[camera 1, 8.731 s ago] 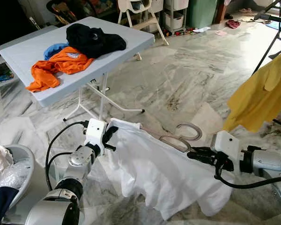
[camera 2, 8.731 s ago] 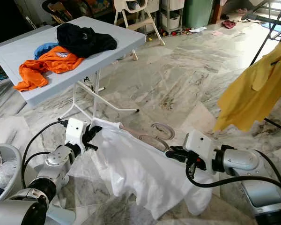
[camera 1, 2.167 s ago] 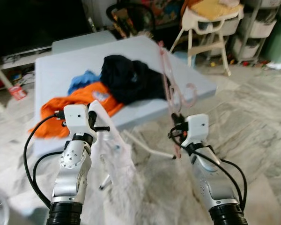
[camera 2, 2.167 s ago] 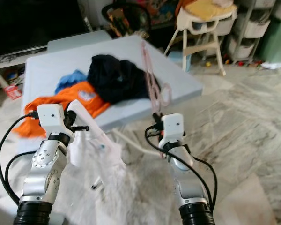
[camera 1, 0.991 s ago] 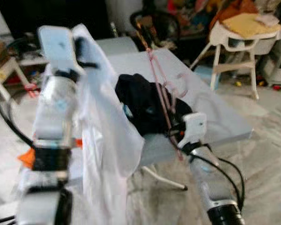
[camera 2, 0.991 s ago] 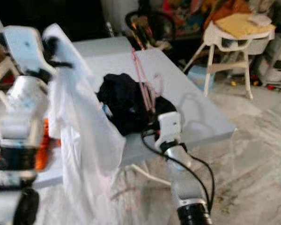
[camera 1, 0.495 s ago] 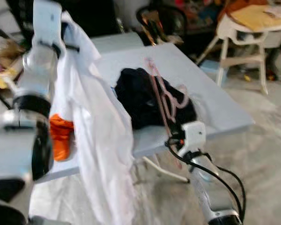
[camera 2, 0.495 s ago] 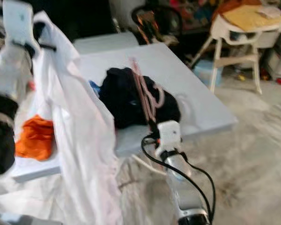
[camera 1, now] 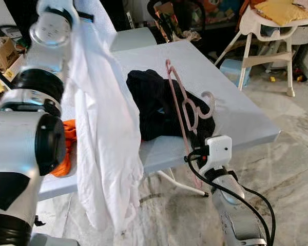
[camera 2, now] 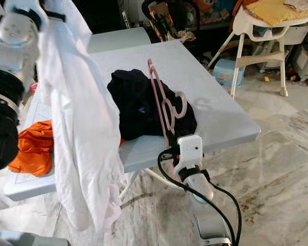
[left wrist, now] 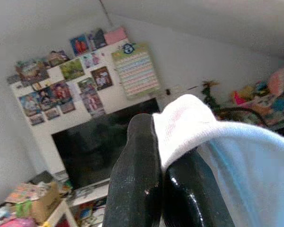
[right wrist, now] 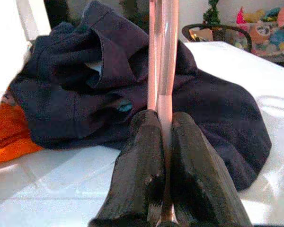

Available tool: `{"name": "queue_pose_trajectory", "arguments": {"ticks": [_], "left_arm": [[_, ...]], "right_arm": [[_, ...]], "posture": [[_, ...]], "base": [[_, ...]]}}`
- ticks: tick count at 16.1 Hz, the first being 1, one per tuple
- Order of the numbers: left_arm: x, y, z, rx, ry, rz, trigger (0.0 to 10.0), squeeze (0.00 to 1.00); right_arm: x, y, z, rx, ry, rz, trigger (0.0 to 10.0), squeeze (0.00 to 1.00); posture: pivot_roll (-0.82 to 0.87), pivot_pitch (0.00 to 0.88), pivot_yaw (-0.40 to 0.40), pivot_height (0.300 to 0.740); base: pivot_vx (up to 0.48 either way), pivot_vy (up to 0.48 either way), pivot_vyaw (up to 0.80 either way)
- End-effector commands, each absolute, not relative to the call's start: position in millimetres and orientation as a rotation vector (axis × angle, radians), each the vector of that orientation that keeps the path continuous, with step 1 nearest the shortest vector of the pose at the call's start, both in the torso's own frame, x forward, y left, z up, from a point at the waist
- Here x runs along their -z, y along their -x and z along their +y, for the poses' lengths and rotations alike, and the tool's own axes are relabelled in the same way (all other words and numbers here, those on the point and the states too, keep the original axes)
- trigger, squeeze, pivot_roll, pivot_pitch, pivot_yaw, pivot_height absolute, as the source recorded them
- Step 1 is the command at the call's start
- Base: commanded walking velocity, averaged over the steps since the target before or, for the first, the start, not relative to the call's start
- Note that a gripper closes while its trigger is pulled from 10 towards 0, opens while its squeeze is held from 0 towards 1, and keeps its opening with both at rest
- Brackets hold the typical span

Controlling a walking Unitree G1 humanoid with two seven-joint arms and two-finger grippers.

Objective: Hang hanger

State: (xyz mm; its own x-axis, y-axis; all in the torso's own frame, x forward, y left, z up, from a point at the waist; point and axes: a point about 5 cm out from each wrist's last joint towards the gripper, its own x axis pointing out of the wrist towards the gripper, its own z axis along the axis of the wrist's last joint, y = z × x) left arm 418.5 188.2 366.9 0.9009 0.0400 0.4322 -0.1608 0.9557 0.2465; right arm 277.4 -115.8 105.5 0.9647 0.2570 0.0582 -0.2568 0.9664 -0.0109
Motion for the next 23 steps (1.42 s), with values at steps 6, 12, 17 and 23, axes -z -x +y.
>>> {"name": "queue_pose_trajectory", "arguments": {"ticks": [6, 12, 17, 23], "left_arm": [[-311.5, -413.6, 231.3, -0.140, -0.261, -0.342, 10.0, 0.00], [-225.6, -394.5, 251.7, -0.176, -0.419, -0.239, 10.0, 0.00], [-151.6, -371.4, 249.0, -0.109, -0.380, -0.078, 10.0, 1.00], [-137.8, -361.1, 269.9, -0.005, -0.332, 0.083, 10.0, 1.00]], "right_arm": [[-92.5, -279.5, -113.2, -0.282, 0.024, 0.025, 10.0, 0.00], [-89.9, -278.0, -116.1, -0.299, 0.037, 0.044, 10.0, 0.00], [-91.9, -281.2, -117.0, -0.310, 0.047, 0.044, 10.0, 0.00], [-91.0, -283.4, -114.0, -0.336, 0.051, 0.051, 10.0, 0.00]], "posture": [[-0.13, 0.000, 0.080, 0.740], [-0.13, 0.000, 0.054, 0.740], [-0.13, 0.000, 0.050, 0.740], [-0.12, 0.000, 0.046, 0.740]], "base": [[0.000, 0.000, 0.00], [0.000, 0.000, 0.00], [0.000, 0.000, 0.00], [0.000, 0.000, 0.00]]}}
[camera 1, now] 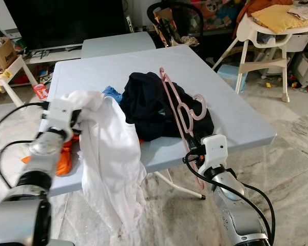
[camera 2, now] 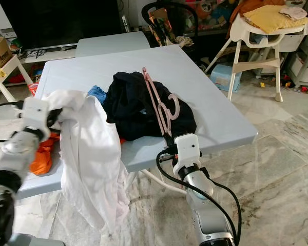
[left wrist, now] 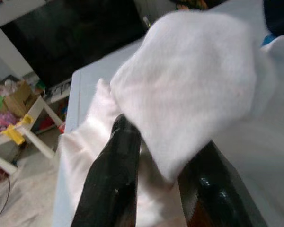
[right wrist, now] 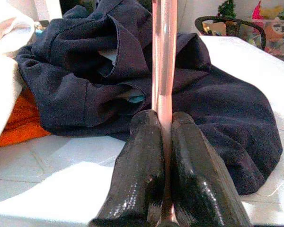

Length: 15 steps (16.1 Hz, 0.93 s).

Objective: Hang hanger

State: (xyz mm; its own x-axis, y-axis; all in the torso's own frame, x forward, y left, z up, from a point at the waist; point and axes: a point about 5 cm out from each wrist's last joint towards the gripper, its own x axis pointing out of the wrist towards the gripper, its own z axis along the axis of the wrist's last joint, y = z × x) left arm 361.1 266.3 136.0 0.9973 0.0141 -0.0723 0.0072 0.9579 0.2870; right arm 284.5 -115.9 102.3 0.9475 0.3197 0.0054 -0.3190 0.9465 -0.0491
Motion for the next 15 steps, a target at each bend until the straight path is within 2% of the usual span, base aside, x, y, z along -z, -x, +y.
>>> {"name": "queue_pose_trajectory", "arguments": {"ticks": [1, 3, 4, 6, 8, 10, 11, 14, 15], "left_arm": [[-141.2, -359.3, 273.4, -0.009, -0.204, 0.069, 10.0, 1.00], [-147.7, -355.3, 276.4, -0.038, -0.183, 0.018, 10.0, 1.00], [-150.3, -352.5, 279.7, -0.099, -0.096, -0.022, 10.0, 1.00], [-152.8, -344.1, 283.4, -0.209, -0.117, -0.082, 10.0, 1.00], [-157.1, -337.9, 280.2, -0.242, -0.135, -0.126, 10.0, 1.00], [-168.8, -328.1, 261.1, -0.186, -0.204, -0.218, 10.0, 1.00], [-171.0, -322.6, 239.9, -0.109, -0.235, -0.271, 10.0, 1.00], [-164.5, -315.6, 222.3, -0.079, -0.254, -0.282, 10.0, 1.00], [-157.6, -316.2, 225.5, -0.112, -0.217, -0.219, 10.0, 1.00]], "right_arm": [[-90.9, -285.3, -112.5, -0.342, 0.050, 0.052, 10.0, 0.00], [-91.8, -287.9, -108.6, -0.359, 0.050, 0.047, 10.0, 0.00], [-92.8, -289.5, -106.7, -0.366, 0.050, 0.044, 10.0, 0.00], [-93.6, -291.2, -105.7, -0.373, 0.052, 0.041, 10.0, 0.00], [-93.8, -291.8, -105.9, -0.374, 0.052, 0.040, 10.0, 0.00], [-93.6, -294.1, -106.2, -0.379, 0.055, 0.038, 10.0, 0.00], [-94.2, -295.3, -105.3, -0.382, 0.056, 0.035, 10.0, 0.00], [-96.0, -298.2, -103.6, -0.386, 0.056, 0.026, 10.0, 0.00], [-96.2, -298.7, -104.1, -0.386, 0.057, 0.025, 10.0, 0.00]], "posture": [[-0.10, 0.000, 0.041, 0.740], [-0.09, 0.000, 0.034, 0.740], [-0.08, 0.000, 0.031, 0.740], [-0.08, 0.000, 0.026, 0.740], [-0.08, 0.000, 0.022, 0.740], [-0.07, 0.000, 0.019, 0.740], [-0.07, 0.000, 0.018, 0.740], [-0.07, 0.000, 0.019, 0.740], [-0.07, 0.000, 0.019, 0.740]], "base": [[0.000, 0.000, 0.00], [0.000, 0.000, 0.00], [0.000, 0.000, 0.00], [0.000, 0.000, 0.00], [0.000, 0.000, 0.00], [0.000, 0.000, 0.00], [0.000, 0.000, 0.00], [0.000, 0.000, 0.00], [0.000, 0.000, 0.00]]}}
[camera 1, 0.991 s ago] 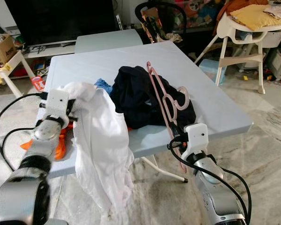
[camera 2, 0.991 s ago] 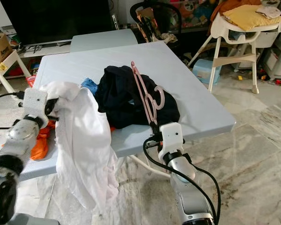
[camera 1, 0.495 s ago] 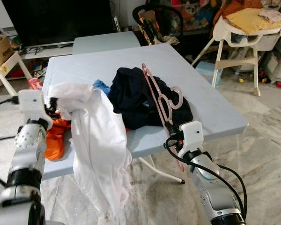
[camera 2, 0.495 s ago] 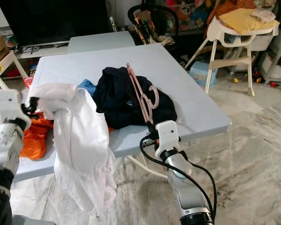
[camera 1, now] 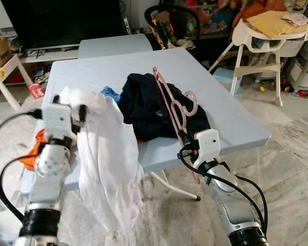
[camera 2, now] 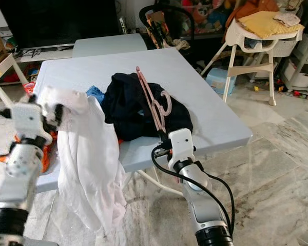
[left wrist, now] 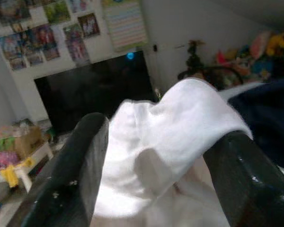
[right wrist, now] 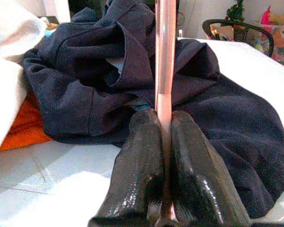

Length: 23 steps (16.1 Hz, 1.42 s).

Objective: Hang hanger

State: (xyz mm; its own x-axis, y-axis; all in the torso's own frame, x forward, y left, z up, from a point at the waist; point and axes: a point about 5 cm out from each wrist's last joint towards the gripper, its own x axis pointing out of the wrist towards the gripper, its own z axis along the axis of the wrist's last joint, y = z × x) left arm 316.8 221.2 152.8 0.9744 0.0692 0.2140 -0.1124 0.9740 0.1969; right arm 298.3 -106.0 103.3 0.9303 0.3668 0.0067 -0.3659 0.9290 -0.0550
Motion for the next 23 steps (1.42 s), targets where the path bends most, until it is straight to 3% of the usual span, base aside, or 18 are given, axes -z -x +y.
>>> {"name": "queue_pose_trajectory", "arguments": {"ticks": [1, 8, 11, 15, 19, 23], "left_arm": [[-146.6, -315.9, 231.5, -0.160, -0.147, -0.135, 10.0, 1.00], [-112.8, -308.5, 246.3, -0.251, 0.040, 0.208, 10.0, 1.00], [-128.2, -308.5, 238.2, -0.190, 0.010, 0.171, 10.0, 1.00], [-126.7, -287.9, 209.1, -0.129, -0.187, 0.088, 10.0, 1.00], [-107.1, -266.3, 176.5, 0.002, -0.126, 0.118, 10.0, 1.00], [-102.0, -253.2, 175.0, 0.004, -0.135, 0.115, 10.0, 1.00]], "right_arm": [[-96.3, -299.4, -104.7, -0.386, 0.058, 0.023, 10.0, 0.00], [-95.2, -300.0, -105.4, -0.383, 0.060, 0.020, 10.0, 0.00], [-95.0, -300.1, -103.6, -0.391, 0.060, 0.019, 10.0, 0.00], [-95.5, -301.9, -103.4, -0.391, 0.060, 0.016, 10.0, 0.00], [-95.2, -301.7, -101.7, -0.396, 0.058, 0.016, 10.0, 0.00], [-93.8, -301.1, -101.3, -0.399, 0.060, 0.020, 10.0, 0.00]], "posture": [[-0.07, 0.000, 0.020, 0.740], [-0.07, 0.000, 0.027, 0.740], [-0.06, 0.000, 0.028, 0.740], [-0.05, 0.000, 0.027, 0.740], [-0.05, 0.000, 0.026, 0.740], [-0.05, 0.000, 0.026, 0.740]], "base": [[0.000, 0.000, 0.00], [0.000, 0.000, 0.00], [0.000, 0.000, 0.00], [0.000, 0.000, 0.00], [0.000, 0.000, 0.00], [0.000, 0.000, 0.00]]}}
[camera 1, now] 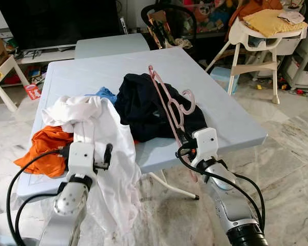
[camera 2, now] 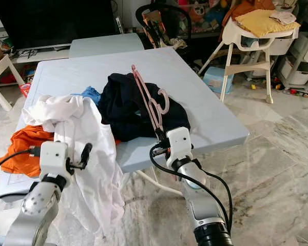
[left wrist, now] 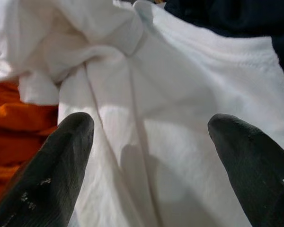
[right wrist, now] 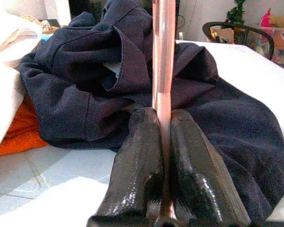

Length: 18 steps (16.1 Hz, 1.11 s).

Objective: Hang hanger

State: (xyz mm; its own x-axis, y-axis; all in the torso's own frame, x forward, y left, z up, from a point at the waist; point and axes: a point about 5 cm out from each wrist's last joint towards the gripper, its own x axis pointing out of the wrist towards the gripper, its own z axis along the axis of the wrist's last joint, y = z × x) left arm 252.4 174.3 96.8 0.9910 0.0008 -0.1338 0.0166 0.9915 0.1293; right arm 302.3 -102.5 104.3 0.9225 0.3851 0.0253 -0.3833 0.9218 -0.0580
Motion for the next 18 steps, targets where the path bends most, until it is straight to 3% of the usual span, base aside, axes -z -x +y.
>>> {"name": "queue_pose_trajectory", "arguments": {"ticks": [1, 7, 8, 9, 11, 12, 18], "left_arm": [[-102.2, -250.6, 174.5, 0.002, -0.128, 0.128, 10.0, 1.00], [-80.8, -233.4, 168.5, 0.022, 0.030, 0.323, 10.0, 1.00], [-73.7, -231.7, 168.8, 0.026, 0.044, 0.364, 10.0, 0.27], [-71.1, -231.5, 169.3, 0.020, 0.058, 0.383, 10.0, 0.00], [-64.7, -232.8, 172.5, -0.014, 0.109, 0.425, 10.0, 0.00], [-63.1, -233.6, 173.1, -0.025, 0.115, 0.434, 0.0, 0.00], [-64.1, -241.3, 175.7, -0.047, 0.123, 0.470, 0.0, 0.00]], "right_arm": [[-93.7, -301.1, -101.4, -0.399, 0.060, 0.020, 10.0, 0.00], [-92.5, -300.9, -100.9, -0.398, 0.061, 0.024, 10.0, 0.00], [-92.1, -300.6, -100.6, -0.399, 0.062, 0.025, 10.0, 0.00], [-91.7, -300.4, -100.7, -0.399, 0.062, 0.026, 10.0, 0.00], [-90.9, -299.9, -100.8, -0.398, 0.062, 0.028, 10.0, 0.00], [-90.9, -299.9, -100.8, -0.398, 0.063, 0.029, 10.0, 0.00], [-90.4, -299.7, -101.9, -0.391, 0.065, 0.032, 10.0, 0.00]], "posture": [[-0.05, 0.000, 0.028, 0.740], [-0.05, 0.000, 0.031, 0.740], [-0.05, 0.000, 0.033, 0.740], [-0.05, 0.000, 0.032, 0.740], [-0.05, 0.000, 0.033, 0.740], [-0.05, 0.000, 0.034, 0.740], [-0.06, 0.000, 0.041, 0.740]], "base": [[0.000, 0.000, 0.00], [0.000, 0.000, 0.00], [0.000, 0.000, 0.00], [0.000, 0.000, 0.00], [0.000, 0.000, 0.00], [0.000, 0.000, 0.00], [0.000, 0.000, 0.00]]}}
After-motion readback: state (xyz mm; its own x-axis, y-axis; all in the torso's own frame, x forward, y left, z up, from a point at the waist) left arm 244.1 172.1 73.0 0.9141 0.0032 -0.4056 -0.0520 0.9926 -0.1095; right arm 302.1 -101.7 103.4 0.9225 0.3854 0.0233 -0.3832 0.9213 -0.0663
